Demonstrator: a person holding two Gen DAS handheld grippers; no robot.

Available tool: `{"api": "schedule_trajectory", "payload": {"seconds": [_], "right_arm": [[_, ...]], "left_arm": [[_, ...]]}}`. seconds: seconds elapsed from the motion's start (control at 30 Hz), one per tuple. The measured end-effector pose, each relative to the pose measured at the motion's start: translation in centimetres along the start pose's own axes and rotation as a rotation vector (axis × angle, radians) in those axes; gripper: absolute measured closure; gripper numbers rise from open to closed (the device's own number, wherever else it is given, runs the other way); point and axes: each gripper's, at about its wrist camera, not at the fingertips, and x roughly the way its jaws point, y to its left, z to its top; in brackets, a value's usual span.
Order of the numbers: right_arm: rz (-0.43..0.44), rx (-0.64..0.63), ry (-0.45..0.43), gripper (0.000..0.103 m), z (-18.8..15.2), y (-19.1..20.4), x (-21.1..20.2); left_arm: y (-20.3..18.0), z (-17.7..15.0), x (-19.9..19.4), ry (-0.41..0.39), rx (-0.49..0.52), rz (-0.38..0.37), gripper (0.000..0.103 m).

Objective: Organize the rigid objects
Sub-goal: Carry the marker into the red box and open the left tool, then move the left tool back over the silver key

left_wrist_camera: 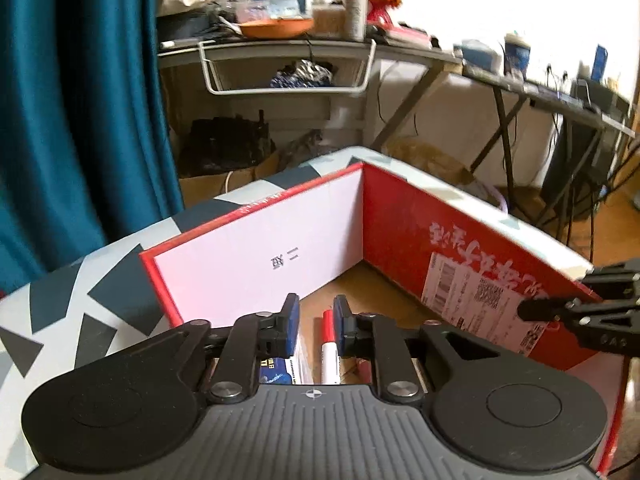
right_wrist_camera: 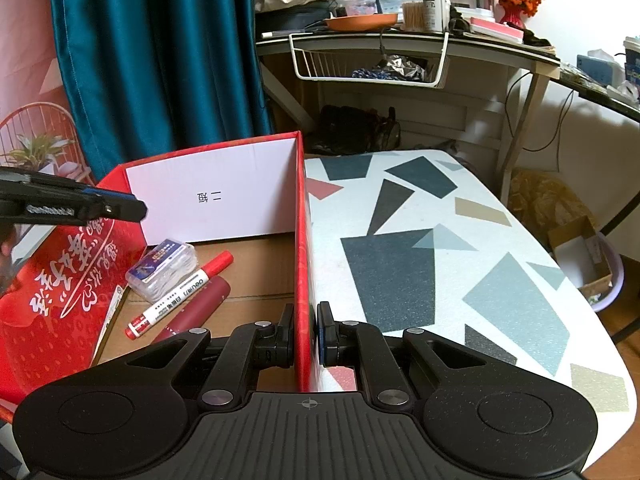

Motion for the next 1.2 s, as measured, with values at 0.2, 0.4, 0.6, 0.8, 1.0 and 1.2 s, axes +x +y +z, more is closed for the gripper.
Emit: {"api": "schedule_trajectory", "payload": {"seconds": [0.2, 0.4, 0.6, 0.8, 1.0, 1.2], "right_arm": [[0.003, 0.002, -0.001, 0.093, -0.1, 0.0, 0.0], [0.007, 0.009, -0.003, 0.093, -0.2, -0.1, 0.0], [0.006, 0.009, -0.002, 0.093, -0.2, -0.1, 0.0], [0.008, 0.011, -0.002, 0.093, -0.2, -0.2, -0.1], [0.010, 0.014, -0.001, 0.093, -0.2, -0.3, -0.1], [0.010, 0.015, -0.002, 0.093, -0.2, -0.3, -0.1]], "left_arm": [[1.9, -1.0, -4.5, -0.086, -0.074, -0.051, 0.036], [4.6, -4.4, -8.2, -0.129, -0.182, 0.007, 0.000], [6.6, -8.7, -9.3, -0.066, -0.311, 0.157, 0.000], [7.5, -13.0, -10.5, -0.036, -0.437, 0.281, 0.000], [7.5, -15.4, -11.9, -0.045, -0.542, 0.361, 0.000], [8.4, -16.7, -12.4, 0.011, -0.568, 0.454, 0.000]]}}
